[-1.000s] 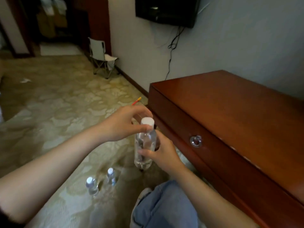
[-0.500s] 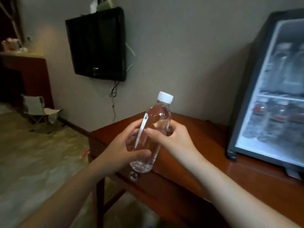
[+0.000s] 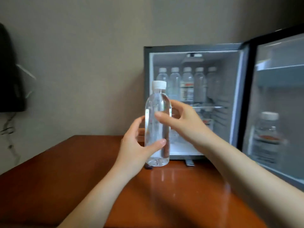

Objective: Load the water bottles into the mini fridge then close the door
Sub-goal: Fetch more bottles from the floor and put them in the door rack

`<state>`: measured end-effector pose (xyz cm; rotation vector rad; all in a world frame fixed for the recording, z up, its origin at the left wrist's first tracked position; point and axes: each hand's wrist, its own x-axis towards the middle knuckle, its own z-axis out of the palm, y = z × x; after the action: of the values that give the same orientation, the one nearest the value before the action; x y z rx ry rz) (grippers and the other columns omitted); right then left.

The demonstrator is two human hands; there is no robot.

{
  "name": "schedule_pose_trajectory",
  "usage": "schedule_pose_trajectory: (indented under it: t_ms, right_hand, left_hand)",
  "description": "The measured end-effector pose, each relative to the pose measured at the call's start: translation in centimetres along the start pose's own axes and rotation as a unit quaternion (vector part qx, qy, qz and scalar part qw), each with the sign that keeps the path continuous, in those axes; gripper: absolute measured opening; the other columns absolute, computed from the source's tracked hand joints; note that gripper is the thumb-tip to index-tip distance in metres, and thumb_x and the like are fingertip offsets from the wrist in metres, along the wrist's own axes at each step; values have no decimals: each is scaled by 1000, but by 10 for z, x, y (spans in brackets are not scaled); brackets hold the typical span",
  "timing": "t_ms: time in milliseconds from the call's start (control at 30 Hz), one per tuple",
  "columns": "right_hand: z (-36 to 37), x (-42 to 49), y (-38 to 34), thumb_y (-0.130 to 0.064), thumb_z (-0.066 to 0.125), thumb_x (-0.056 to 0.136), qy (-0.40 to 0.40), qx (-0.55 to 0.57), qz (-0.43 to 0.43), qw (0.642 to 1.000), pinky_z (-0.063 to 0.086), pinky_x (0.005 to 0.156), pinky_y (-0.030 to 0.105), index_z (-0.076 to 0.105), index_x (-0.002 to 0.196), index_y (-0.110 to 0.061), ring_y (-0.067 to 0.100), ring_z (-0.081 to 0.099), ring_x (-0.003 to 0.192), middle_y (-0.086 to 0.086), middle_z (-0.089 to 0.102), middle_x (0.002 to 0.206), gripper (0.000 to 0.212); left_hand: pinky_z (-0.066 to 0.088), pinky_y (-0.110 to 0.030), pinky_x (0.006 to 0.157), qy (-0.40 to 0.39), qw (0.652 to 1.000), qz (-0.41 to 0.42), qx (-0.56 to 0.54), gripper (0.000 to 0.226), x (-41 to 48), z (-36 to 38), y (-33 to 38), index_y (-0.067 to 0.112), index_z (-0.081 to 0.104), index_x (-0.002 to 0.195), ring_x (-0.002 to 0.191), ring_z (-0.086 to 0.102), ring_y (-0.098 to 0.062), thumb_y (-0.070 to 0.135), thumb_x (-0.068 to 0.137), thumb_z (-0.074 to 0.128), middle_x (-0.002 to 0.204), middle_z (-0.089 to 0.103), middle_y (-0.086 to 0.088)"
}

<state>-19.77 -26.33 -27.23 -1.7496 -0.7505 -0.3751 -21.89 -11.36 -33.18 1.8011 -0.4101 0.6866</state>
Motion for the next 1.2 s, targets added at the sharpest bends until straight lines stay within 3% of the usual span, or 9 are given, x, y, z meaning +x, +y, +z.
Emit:
schedule_pose_trajectory:
  t_ms: [200,300,467,600,667,767,967,1100,1200]
  right_hand:
    - [-95,-4,3,-23,64,89,142,-77,-6,987,48,71,17,62,111,-20,9,63,84,6,70,100,22]
    - [-132,-13,4,-19,66,87,179,-144,6,973,45,63,9,63,109,-19,8,61,74,8,70,93,22]
    - [-181,-29,10,-30,66,84,235,-295,20,926,52,78,35,68,104,-25,14,60,73,3,68,82,21]
    - [-204,-45,7,-30,65,84,276,-386,18,880,50,90,47,69,108,-24,23,66,87,2,69,84,24]
    - [-212,-53,8,-30,65,85,286,-418,29,862,49,91,47,68,109,-23,24,65,90,3,70,89,26]
    - [-222,-62,15,-33,62,86,296,-466,43,833,49,89,43,66,110,-26,27,65,93,1,70,93,26]
    - [-237,-74,30,-32,58,90,321,-512,40,796,51,83,40,61,114,-23,27,65,94,2,69,99,27]
    - [-238,-83,47,-33,57,90,316,-525,42,789,51,79,38,61,116,-22,28,64,94,3,70,102,29]
    - [-239,-86,58,-35,56,91,326,-510,78,792,49,81,35,60,121,-25,27,63,100,3,69,107,32]
  left_hand:
    - [42,-40,105,-77,997,15,-16,79,22,93,4,44,43,127,121,51,-10,55,56,77,128,56,15]
    - [37,-30,106,-114,992,22,-37,81,26,137,8,35,42,135,124,48,-8,46,64,79,131,55,13]
    - [37,-14,88,-178,978,33,-101,63,26,193,25,46,43,121,110,50,7,35,70,79,114,52,31]
    - [41,2,73,-214,964,38,-150,60,25,232,34,45,43,119,91,53,21,30,72,78,101,58,27]
    - [46,-6,81,-228,961,42,-148,54,25,250,37,50,44,109,92,57,15,26,74,77,101,63,19]
    - [44,-35,102,-209,971,64,-95,62,24,279,38,35,46,126,116,52,-7,37,73,78,124,57,6]
    - [26,-38,114,-95,982,163,19,83,6,308,39,31,11,148,141,23,-19,39,85,64,153,22,-2]
    - [2,-39,120,-143,961,195,136,86,3,322,29,44,-38,129,140,-25,-14,42,93,40,153,-25,5]
    - [-5,-40,115,-130,955,206,168,79,-2,330,18,37,-48,126,139,-28,-23,52,86,18,150,-28,3]
